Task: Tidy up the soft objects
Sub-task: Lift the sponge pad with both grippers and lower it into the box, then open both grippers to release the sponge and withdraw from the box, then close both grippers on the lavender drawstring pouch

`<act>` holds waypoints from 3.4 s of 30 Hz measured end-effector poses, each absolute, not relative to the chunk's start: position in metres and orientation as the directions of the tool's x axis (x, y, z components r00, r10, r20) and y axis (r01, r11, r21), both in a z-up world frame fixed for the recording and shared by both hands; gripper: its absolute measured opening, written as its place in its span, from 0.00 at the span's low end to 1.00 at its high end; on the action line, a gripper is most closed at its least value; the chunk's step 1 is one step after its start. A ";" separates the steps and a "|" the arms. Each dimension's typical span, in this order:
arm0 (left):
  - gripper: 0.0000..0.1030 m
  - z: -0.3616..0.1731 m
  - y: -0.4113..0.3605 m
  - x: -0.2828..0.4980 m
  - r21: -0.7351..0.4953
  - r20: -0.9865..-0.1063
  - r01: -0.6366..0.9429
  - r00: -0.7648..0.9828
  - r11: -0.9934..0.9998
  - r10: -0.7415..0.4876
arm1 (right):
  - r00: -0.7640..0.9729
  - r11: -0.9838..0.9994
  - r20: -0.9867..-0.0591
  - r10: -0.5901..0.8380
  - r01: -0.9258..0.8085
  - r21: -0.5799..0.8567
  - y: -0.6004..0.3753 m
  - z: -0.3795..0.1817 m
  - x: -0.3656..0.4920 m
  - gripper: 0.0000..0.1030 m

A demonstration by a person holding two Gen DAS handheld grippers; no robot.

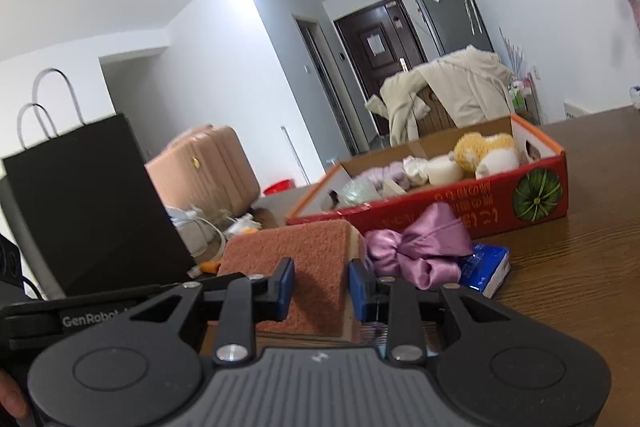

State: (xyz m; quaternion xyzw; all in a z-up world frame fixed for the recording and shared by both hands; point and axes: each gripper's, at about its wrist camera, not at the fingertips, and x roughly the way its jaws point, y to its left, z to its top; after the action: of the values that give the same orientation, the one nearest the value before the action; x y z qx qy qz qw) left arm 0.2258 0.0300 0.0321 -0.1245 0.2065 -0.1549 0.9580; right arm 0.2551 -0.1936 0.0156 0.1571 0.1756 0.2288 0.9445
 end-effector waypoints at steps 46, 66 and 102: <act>0.33 0.030 0.036 0.545 -0.250 -0.838 0.011 0.499 0.968 -0.222 | 0.378 0.879 -0.802 0.463 -0.076 0.472 -0.162 0.027 0.598 0.27; 0.67 0.071 0.024 0.499 -0.110 -0.729 0.091 0.670 0.990 -0.142 | 0.475 0.873 -0.743 0.471 -0.134 0.468 -0.163 0.037 0.571 0.32; 1.00 0.113 0.013 0.166 0.062 -0.176 0.049 0.984 0.997 -0.038 | 0.960 0.991 -0.256 0.116 -0.128 -0.032 -0.249 0.143 0.215 0.85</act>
State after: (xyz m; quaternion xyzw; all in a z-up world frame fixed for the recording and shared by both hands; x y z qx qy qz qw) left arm 0.1659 0.0134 0.1128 0.0330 0.0878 -0.0218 0.9954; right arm 0.2146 -0.2492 0.1430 -0.0242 0.1278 0.0617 0.9896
